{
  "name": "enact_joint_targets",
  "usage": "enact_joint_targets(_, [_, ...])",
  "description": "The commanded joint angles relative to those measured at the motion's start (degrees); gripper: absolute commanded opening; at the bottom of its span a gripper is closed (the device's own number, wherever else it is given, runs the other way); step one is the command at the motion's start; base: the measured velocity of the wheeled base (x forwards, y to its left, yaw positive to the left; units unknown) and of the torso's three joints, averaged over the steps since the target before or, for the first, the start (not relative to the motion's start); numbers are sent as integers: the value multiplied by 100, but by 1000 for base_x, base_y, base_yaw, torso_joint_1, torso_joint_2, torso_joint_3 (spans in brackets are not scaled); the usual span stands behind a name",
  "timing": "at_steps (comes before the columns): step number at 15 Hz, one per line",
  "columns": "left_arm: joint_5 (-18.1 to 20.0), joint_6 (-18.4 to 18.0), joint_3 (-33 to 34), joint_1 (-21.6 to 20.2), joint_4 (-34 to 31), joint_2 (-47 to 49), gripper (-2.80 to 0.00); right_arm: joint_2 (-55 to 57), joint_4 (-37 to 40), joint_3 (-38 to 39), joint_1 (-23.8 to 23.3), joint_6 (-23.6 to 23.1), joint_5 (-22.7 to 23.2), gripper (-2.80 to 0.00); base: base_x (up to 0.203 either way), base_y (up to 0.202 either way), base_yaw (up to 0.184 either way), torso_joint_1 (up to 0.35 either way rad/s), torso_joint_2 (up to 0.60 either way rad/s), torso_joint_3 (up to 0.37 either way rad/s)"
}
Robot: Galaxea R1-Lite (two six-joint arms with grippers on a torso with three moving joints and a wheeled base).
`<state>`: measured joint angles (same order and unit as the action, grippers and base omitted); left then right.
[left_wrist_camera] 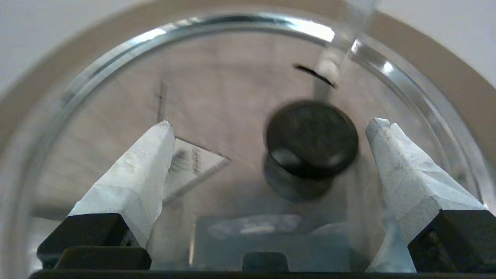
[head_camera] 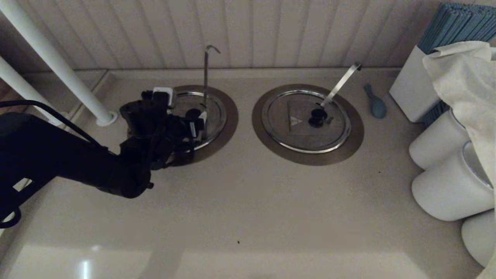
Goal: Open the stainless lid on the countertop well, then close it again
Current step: Open the lid
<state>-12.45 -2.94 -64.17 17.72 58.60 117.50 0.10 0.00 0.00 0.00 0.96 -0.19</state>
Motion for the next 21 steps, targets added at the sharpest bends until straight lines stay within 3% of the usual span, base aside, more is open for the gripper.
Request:
enact_joint_targets(1, [-3, 21, 28, 13, 35, 53, 0, 8, 0, 0, 0, 0, 2, 0, 0, 0, 0, 0, 0, 0])
enact_joint_targets(21, [-33, 48, -104, -192, 13, -477, 0, 8, 0, 0, 0, 0, 2, 0, 0, 0, 0, 0, 0, 0])
